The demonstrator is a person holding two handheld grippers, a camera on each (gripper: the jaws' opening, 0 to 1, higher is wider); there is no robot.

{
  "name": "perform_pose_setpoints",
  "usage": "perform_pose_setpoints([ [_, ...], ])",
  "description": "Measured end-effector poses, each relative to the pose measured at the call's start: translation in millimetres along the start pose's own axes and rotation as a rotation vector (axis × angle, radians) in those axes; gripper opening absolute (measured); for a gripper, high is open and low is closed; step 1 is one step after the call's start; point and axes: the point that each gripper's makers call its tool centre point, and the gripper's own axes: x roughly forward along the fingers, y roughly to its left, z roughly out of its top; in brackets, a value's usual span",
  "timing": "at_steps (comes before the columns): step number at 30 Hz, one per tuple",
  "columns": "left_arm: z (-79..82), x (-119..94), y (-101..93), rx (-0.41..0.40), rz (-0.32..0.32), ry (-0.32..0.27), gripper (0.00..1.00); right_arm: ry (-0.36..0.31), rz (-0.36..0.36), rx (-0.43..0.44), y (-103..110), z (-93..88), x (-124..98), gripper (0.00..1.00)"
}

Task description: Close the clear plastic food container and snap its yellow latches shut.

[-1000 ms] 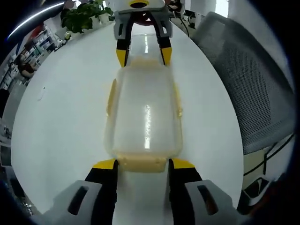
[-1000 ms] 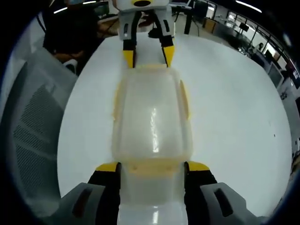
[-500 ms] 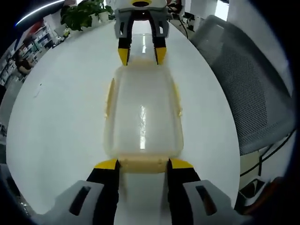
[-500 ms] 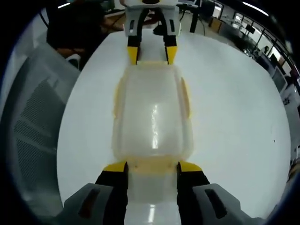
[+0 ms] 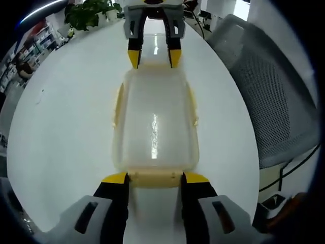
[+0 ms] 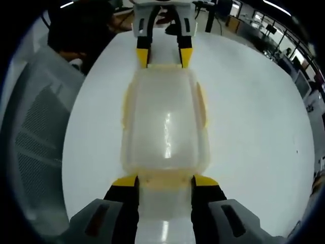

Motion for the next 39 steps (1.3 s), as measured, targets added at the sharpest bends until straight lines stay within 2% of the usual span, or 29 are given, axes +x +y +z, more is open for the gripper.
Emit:
perform_pose_setpoints([
  [13, -1.1, -1, -0.6, -0.026, 0.028, 0.012, 0.37, 0.007, 0.000, -0.001, 0, -0.1, 0, 0.37],
  [17, -0.6, -2, -0.6, -0.030, 0.046, 0.016, 0.37, -0.009, 0.003, 0.012, -1, -0.6, 0, 0.37],
  [22, -0.3, -1, -6.3, -0.056, 0.035, 0.022, 0.37, -0.004, 0.005, -0.003, 1, -0.8, -1, 0.37],
  [32, 0.8, -16, -8.3, -0.069, 0.061, 0.013, 0.37, -0.047, -0.010, -0.031, -1, 10.1, -18, 0.37],
  [39, 8.8, -30, -14.1, -0.078, 0.088, -0.012, 0.38, -0.067, -0.023, -0.067, 2, 16.1, -37, 0.37],
])
